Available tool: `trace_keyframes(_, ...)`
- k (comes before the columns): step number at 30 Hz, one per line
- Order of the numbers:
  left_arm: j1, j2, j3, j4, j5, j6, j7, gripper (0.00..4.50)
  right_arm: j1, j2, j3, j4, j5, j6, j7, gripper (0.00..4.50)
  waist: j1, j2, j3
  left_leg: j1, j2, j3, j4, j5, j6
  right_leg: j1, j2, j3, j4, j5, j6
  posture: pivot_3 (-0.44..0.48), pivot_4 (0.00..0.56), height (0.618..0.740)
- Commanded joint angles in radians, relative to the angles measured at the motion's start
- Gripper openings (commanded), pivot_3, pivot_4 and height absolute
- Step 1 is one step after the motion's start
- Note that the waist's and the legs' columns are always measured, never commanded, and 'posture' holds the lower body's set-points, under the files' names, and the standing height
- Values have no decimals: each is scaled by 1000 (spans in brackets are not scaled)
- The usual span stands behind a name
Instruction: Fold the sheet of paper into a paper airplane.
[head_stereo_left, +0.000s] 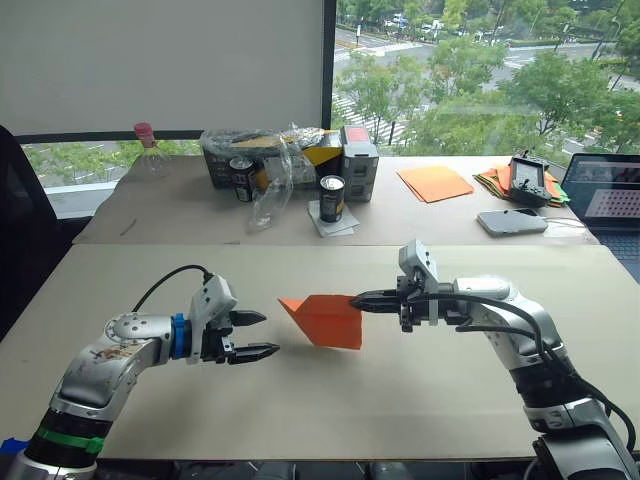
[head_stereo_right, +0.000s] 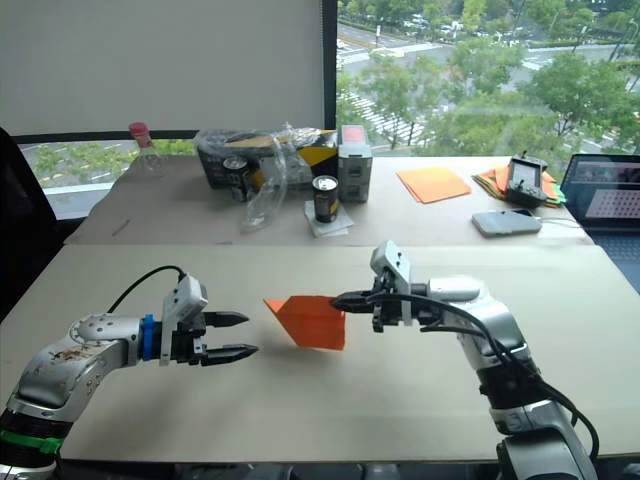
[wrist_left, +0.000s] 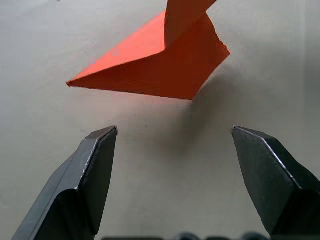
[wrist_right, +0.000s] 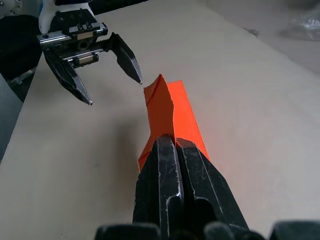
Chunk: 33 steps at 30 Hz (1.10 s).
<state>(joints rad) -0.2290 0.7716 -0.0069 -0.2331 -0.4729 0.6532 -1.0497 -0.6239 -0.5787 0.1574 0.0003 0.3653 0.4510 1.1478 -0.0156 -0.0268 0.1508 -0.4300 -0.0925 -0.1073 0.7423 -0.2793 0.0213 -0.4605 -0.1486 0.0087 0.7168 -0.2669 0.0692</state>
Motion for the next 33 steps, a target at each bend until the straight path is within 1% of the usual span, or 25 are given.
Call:
trace_keyframes(1,-6,9,6,-19,2,-23,-2,3877,-65,-25,51,59,-180,-317,-10,40,1,0,0,0,0,0,0,0,0,0,0,0,0,0,0,0,150,670)
trace_keyframes(3,-9,12,-6,-16,14,-33,-5,3877,-75,-3,44,98,-208,-423,-29,40,2,0,0,1,0,0,-1,0,-1,0,0,0,0,0,0,0,150,670)
trace_keyframes(5,-23,-1,-10,-11,10,-34,-1,3877,-85,6,46,151,-304,-673,-97,40,3,0,0,0,0,0,-2,1,-1,0,0,0,0,0,0,0,150,670)
trace_keyframes(6,-28,-5,-12,-8,13,-42,1,3877,-79,12,46,169,-327,-757,-114,40,3,0,0,0,0,0,-2,1,-2,-1,0,0,0,0,0,0,150,670)
trace_keyframes(7,-32,-11,-13,-5,14,-51,3,3877,-66,18,46,179,-344,-833,-132,40,3,0,0,0,0,0,-3,1,-2,-1,0,0,0,0,0,0,150,670)
trace_keyframes(9,-39,-19,-10,0,9,-53,8,3877,-7,-13,98,193,-463,-1054,-172,40,4,0,0,0,0,1,-3,1,-2,-2,0,1,0,0,0,0,150,670)
trace_keyframes(11,-41,-17,-13,3,7,-49,5,3877,46,-37,131,190,-560,-1195,-214,40,3,0,0,0,0,1,-3,1,-2,-2,0,0,0,0,0,0,150,670)
trace_keyframes(12,-42,-15,-16,4,8,-49,3,3877,58,-46,140,192,-596,-1240,-236,40,2,0,0,0,-1,1,-3,1,-2,-2,0,1,0,0,0,0,150,670)
trace_keyframes(14,-44,-14,-21,5,4,-49,-6,3877,90,-52,137,206,-614,-1302,-282,40,1,0,0,0,-1,2,-3,1,-2,-3,0,2,1,0,0,0,150,670)
trace_keyframes(18,-72,-17,-31,27,4,-54,-23,3877,118,-90,138,299,-681,-1459,-368,40,-4,0,0,0,0,3,-2,2,-3,-4,1,3,3,0,-1,0,150,670)
trace_keyframes(23,-88,-15,-38,35,-12,-37,-47,3877,100,-131,182,372,-689,-1499,-371,40,-4,0,0,0,0,3,-2,2,-2,-3,2,3,3,0,-1,0,150,670)
trace_keyframes(27,-82,-20,-38,26,-20,-36,-49,3877,72,-171,189,362,-618,-1458,-323,1292,-8,0,0,0,0,4,-2,2,-2,-3,1,4,3,0,-1,0,150,670)
trace_keyframes(33,-66,-27,-12,13,-41,-53,-59,3877,59,-272,151,220,-403,-1233,-178,3378,-2,-1,1,-1,0,3,0,1,-2,-3,1,3,2,0,-1,0,150,670)
